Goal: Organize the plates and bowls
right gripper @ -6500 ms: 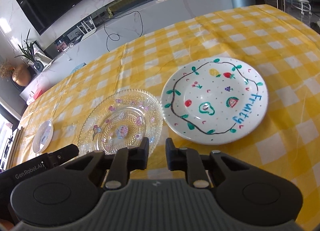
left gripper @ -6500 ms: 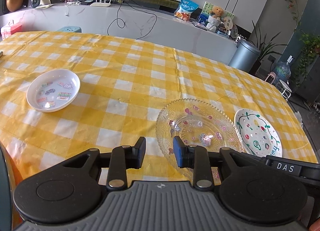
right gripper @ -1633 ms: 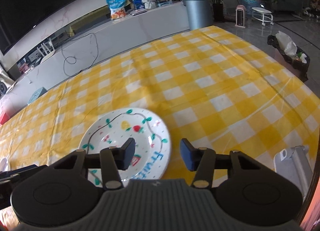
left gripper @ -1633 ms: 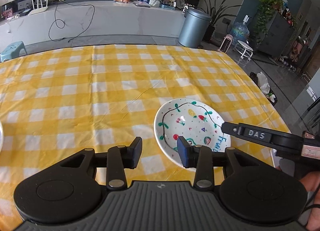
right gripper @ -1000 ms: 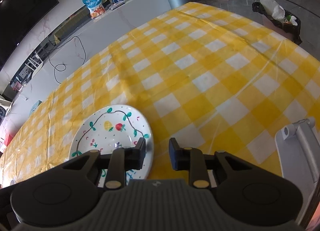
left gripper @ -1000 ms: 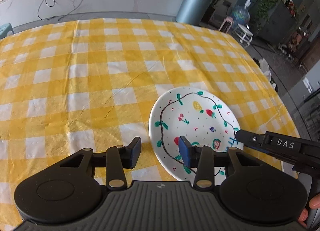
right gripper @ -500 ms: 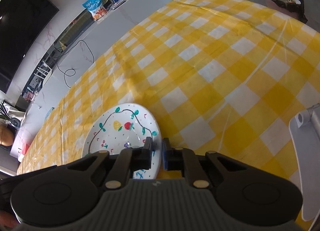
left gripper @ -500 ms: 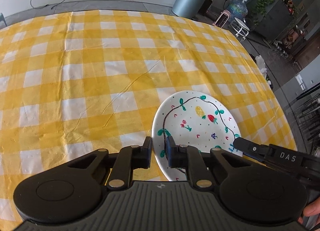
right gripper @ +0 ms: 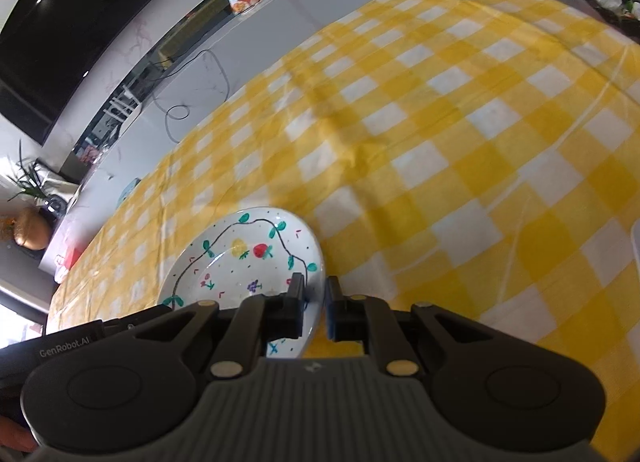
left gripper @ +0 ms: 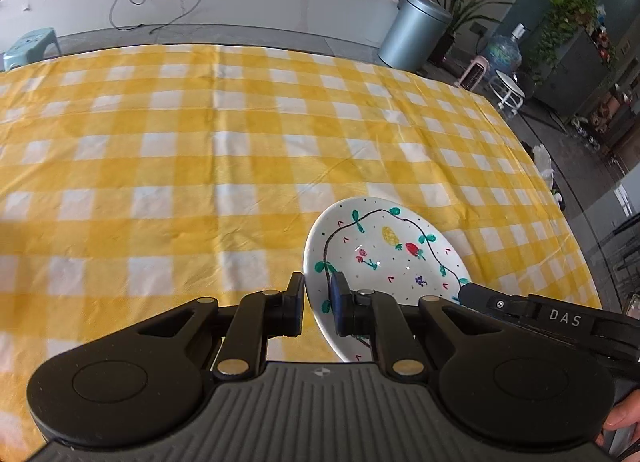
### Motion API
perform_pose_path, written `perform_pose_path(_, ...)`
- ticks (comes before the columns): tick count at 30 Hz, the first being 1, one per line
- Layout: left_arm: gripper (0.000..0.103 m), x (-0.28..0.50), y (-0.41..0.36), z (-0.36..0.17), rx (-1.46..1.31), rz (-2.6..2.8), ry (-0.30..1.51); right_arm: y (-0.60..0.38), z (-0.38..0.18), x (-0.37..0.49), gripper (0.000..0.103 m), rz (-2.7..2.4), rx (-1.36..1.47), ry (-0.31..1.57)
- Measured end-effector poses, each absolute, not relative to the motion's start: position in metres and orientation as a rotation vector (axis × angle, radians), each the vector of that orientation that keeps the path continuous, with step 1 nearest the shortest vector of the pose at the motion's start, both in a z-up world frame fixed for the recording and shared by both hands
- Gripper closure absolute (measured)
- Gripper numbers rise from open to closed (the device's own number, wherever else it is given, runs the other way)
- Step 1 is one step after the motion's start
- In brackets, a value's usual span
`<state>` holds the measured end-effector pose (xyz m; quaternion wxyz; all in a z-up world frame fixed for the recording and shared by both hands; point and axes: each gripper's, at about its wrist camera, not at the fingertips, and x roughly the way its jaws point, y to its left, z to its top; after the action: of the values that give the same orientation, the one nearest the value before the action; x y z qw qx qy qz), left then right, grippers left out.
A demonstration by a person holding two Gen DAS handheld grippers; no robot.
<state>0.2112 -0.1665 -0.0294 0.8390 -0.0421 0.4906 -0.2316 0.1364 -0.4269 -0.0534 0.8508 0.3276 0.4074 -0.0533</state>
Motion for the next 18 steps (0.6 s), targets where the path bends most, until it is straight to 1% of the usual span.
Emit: perform_pose_path(18, 0.088, 0.128, -0.081, 0.001, -0.171, -0.326, 0.970, -0.353, -0.045, 0.103, 0.094, 0.128, 0.650, 0.898)
